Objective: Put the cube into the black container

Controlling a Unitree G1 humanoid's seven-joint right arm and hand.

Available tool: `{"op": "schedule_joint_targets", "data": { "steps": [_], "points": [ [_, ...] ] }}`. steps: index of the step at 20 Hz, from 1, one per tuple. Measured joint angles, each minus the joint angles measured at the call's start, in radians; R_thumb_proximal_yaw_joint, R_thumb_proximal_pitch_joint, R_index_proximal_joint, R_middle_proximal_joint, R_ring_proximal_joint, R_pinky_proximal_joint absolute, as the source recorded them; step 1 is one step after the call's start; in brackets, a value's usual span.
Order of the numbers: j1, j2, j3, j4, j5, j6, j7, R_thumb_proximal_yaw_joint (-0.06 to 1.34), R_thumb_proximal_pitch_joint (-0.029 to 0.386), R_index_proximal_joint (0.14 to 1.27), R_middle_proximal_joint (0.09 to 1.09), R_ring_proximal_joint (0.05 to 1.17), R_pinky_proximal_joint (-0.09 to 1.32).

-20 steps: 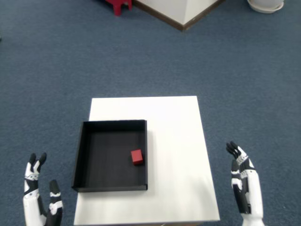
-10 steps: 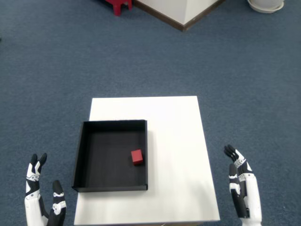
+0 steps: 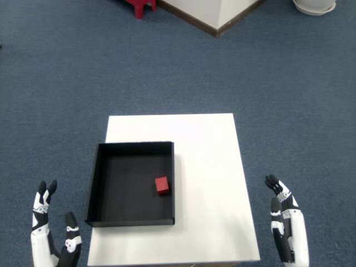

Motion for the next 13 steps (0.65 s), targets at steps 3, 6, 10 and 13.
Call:
{"op": "schedule_joint_targets", "data": {
  "steps": [3,6,10,13],
  "points": [
    [0.0,0.0,-0.014,0.0,-0.028,0.0,-0.006,-0.02,0.26,0.26,0.27,0.31,0.14],
    [-0.002,0.0,-0.022,-0.001,-0.052,0.0,-0.022,-0.02,0.258,0.26,0.27,0.31,0.15],
    [-0.002,0.002,-0.025,-0.001,-0.07,0.0,-0.032,-0.02,0.258,0.27,0.27,0.31,0.15],
    [-0.003,0.008,-0.035,0.002,-0.087,0.0,-0.041,-0.02,0.257,0.27,0.27,0.31,0.16]
  ]
}}
